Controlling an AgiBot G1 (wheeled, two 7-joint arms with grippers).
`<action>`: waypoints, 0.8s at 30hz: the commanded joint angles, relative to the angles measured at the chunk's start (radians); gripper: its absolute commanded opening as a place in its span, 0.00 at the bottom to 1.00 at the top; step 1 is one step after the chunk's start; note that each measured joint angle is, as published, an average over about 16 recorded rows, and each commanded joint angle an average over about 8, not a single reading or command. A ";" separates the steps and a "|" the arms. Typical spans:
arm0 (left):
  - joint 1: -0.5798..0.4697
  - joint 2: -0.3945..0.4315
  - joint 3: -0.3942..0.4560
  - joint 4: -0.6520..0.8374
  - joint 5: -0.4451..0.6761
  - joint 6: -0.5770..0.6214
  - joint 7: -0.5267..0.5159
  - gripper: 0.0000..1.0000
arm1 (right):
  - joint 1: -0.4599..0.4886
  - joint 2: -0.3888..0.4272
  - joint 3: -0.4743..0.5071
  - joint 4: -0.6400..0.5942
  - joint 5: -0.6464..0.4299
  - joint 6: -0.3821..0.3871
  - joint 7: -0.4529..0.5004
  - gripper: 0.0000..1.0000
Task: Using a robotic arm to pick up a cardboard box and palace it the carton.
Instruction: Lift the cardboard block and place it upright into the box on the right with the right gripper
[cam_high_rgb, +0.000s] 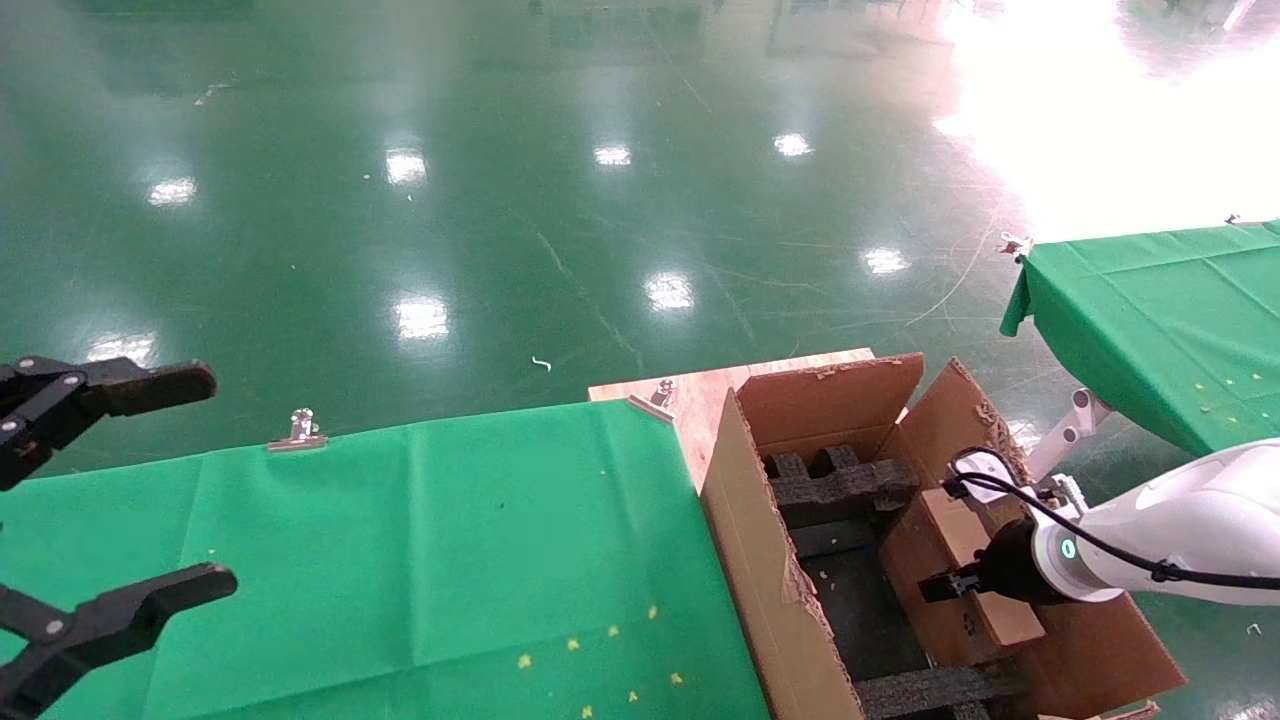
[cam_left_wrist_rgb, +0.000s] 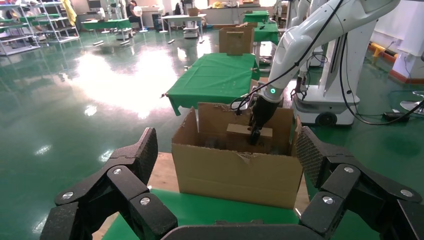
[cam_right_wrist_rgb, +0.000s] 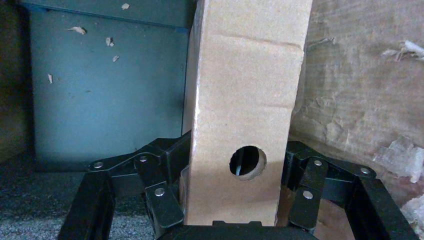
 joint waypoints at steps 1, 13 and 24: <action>0.000 0.000 0.000 0.000 0.000 0.000 0.000 1.00 | -0.001 -0.002 0.000 -0.002 0.003 -0.001 -0.002 1.00; 0.000 0.000 0.000 0.000 0.000 0.000 0.000 1.00 | 0.011 0.002 0.003 -0.003 0.000 -0.012 0.001 1.00; 0.000 0.000 0.000 0.000 0.000 0.000 0.000 1.00 | 0.032 0.019 0.007 0.014 -0.005 -0.026 -0.003 1.00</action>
